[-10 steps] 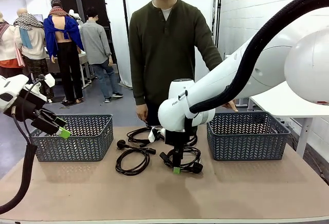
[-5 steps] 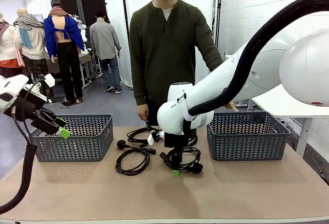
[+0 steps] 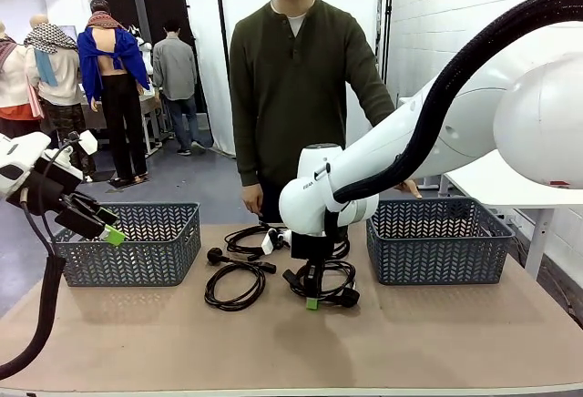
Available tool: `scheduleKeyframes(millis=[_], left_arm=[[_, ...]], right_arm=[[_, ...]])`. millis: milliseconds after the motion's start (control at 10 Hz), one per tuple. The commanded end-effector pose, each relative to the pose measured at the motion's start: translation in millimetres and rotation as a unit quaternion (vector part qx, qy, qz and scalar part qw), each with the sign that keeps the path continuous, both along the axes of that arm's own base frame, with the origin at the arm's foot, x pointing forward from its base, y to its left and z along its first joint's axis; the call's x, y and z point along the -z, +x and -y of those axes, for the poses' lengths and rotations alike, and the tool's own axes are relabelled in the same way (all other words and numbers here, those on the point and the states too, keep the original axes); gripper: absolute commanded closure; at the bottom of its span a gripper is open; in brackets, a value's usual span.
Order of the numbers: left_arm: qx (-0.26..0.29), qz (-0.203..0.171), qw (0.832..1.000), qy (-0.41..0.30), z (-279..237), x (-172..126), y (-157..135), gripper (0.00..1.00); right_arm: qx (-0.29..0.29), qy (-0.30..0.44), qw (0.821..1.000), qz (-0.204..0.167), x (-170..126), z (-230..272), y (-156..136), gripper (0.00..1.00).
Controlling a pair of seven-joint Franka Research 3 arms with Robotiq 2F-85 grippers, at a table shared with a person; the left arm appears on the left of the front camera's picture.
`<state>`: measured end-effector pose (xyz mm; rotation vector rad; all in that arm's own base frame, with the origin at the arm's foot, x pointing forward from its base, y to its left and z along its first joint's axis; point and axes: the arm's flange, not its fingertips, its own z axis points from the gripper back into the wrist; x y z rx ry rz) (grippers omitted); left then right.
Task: Organize the cables according to human instructions.
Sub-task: Pick up a bundle of cables and place it in the basket indicated by the human.
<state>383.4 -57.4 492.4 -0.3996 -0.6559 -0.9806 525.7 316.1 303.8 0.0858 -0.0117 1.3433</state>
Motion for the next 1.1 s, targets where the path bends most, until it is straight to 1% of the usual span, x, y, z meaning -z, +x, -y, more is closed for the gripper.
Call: scheduleKeyframes(millis=[0,400,500,600,700,800,900,1000], left_arm=[[0.011,0.005,1.0,-0.007,-2.3,0.8,2.9,0.0],[0.011,0.005,1.0,-0.007,-2.3,0.8,2.9,0.0],[0.011,0.005,1.0,-0.007,-2.3,0.8,2.9,0.0],[0.011,0.005,1.0,-0.007,-2.3,0.8,2.9,0.0],[0.011,0.005,1.0,-0.007,-2.3,0.8,2.9,0.0],[0.011,0.005,1.0,-0.007,-2.3,0.8,2.9,0.0],[0.011,0.005,1.0,-0.007,-2.3,0.8,2.9,0.0],[0.011,0.005,1.0,-0.007,-2.3,0.8,2.9,0.0]], right_arm=[[0.009,-0.01,1.0,-0.009,5.8,-5.1,-0.1,1.0],[0.014,-0.011,1.0,-0.019,8.2,-4.5,-1.5,1.0],[0.018,-0.013,1.0,-0.02,6.8,-5.0,-2.8,1.0],[0.034,-0.016,0.999,-0.022,-0.7,-7.1,-6.9,1.0],[0.04,-0.022,0.999,-0.011,-11.2,-10.0,-10.3,1.0],[0.042,-0.023,0.999,-0.011,-27.7,-12.6,-14.4,1.0],[0.027,-0.017,0.999,-0.013,-46.7,-13.3,-16.4,1.0],[-0.004,-0.018,1.0,-0.023,-70.8,-13.0,-17.2,1.0]])
